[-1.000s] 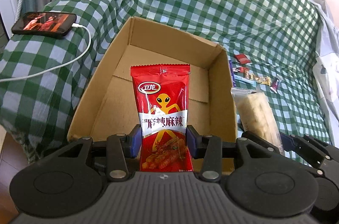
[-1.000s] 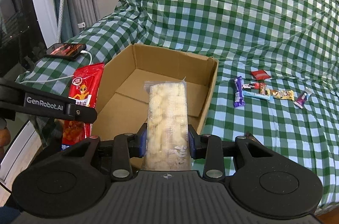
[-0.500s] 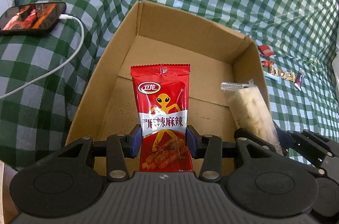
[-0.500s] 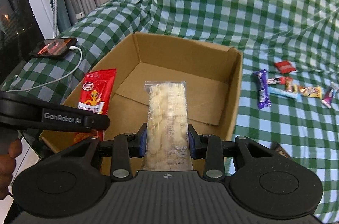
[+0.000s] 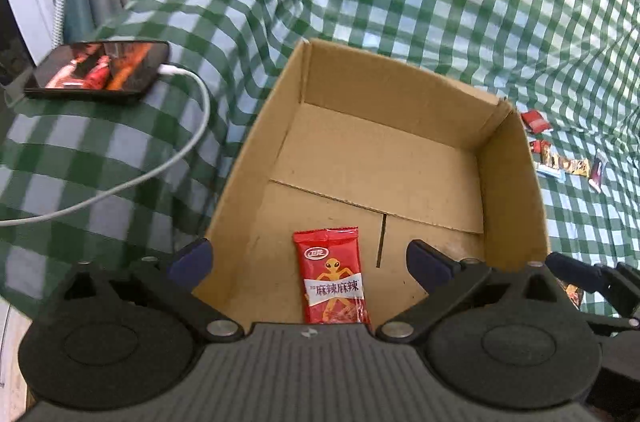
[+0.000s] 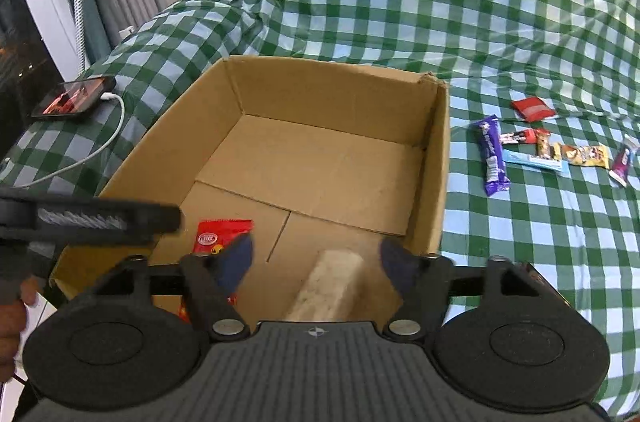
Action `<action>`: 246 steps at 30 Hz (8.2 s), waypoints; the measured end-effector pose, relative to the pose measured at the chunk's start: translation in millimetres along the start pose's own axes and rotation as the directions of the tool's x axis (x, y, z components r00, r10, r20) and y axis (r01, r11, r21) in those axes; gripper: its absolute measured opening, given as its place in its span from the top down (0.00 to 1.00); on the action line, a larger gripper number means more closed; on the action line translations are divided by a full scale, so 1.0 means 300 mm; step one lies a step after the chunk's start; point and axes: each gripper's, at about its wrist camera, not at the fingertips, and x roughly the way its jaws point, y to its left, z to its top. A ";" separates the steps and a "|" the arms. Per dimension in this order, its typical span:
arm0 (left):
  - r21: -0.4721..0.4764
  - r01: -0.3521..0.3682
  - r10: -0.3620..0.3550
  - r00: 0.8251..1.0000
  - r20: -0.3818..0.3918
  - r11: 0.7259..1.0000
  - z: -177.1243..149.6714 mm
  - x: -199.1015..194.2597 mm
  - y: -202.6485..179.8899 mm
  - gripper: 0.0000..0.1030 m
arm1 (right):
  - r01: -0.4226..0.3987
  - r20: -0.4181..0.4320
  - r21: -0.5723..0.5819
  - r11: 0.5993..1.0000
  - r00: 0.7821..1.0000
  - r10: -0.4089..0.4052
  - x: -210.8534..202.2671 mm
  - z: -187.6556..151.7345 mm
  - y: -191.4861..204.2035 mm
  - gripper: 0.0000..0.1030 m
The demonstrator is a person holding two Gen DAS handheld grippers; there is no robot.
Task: Organize snacks
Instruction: 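Lower both snacks into the box and open both tools, then withdraw both tools from the box and move toward the snack pile, then grasp the purple candy bar with the left tool while the right tool grasps the purple-and-white tube, then carry the purple candy bar with the left tool while the right tool carries the tube into the box, then release the candy bar and the tube into the box with both tools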
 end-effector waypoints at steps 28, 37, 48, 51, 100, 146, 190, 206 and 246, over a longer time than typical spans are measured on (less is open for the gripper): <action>0.000 0.020 -0.020 0.993 0.114 1.000 -0.341 -0.520 -0.043 0.00 | 0.068 0.187 -0.109 0.992 0.981 -0.046 -0.575 -0.259 0.109 0.04; -0.008 0.036 -0.034 0.980 0.195 0.999 -0.373 -0.622 -0.067 0.00 | 0.093 0.284 -0.161 0.983 0.958 -0.044 -0.683 -0.311 0.145 0.02; 0.014 0.041 -0.043 0.977 0.210 0.999 -0.421 -0.669 -0.071 0.00 | 0.083 0.317 -0.143 0.986 0.948 -0.034 -0.743 -0.340 0.151 0.01; 0.015 0.041 -0.043 0.975 0.218 0.999 -0.426 -0.678 -0.071 0.00 | 0.083 0.323 -0.132 0.988 0.946 -0.036 -0.752 -0.345 0.145 0.01; 0.296 0.122 -0.098 0.991 -0.093 0.947 0.052 -0.002 -0.900 0.00 | 0.301 0.129 0.413 0.860 0.915 -0.383 -0.358 -0.212 -0.868 0.01; 0.233 0.251 -0.225 0.965 -0.133 0.940 0.260 0.290 -1.057 0.87 | 0.305 0.291 0.356 0.883 0.862 -0.415 0.004 0.167 -1.373 0.82; 0.106 0.064 -0.065 0.998 0.004 0.992 -0.367 -0.506 -0.135 0.87 | -0.051 0.284 0.022 0.998 0.958 0.043 -0.705 -0.334 -0.094 0.82; 0.066 0.056 -0.054 0.998 -0.033 0.996 -0.271 -0.391 -0.100 0.87 | -0.018 0.220 0.012 1.000 0.975 0.015 -0.593 -0.256 -0.107 0.82; 0.058 -0.038 0.043 0.996 -0.078 0.998 0.090 0.107 -0.054 0.00 | -0.098 0.037 0.032 0.995 0.995 0.097 -0.001 0.051 -0.030 0.54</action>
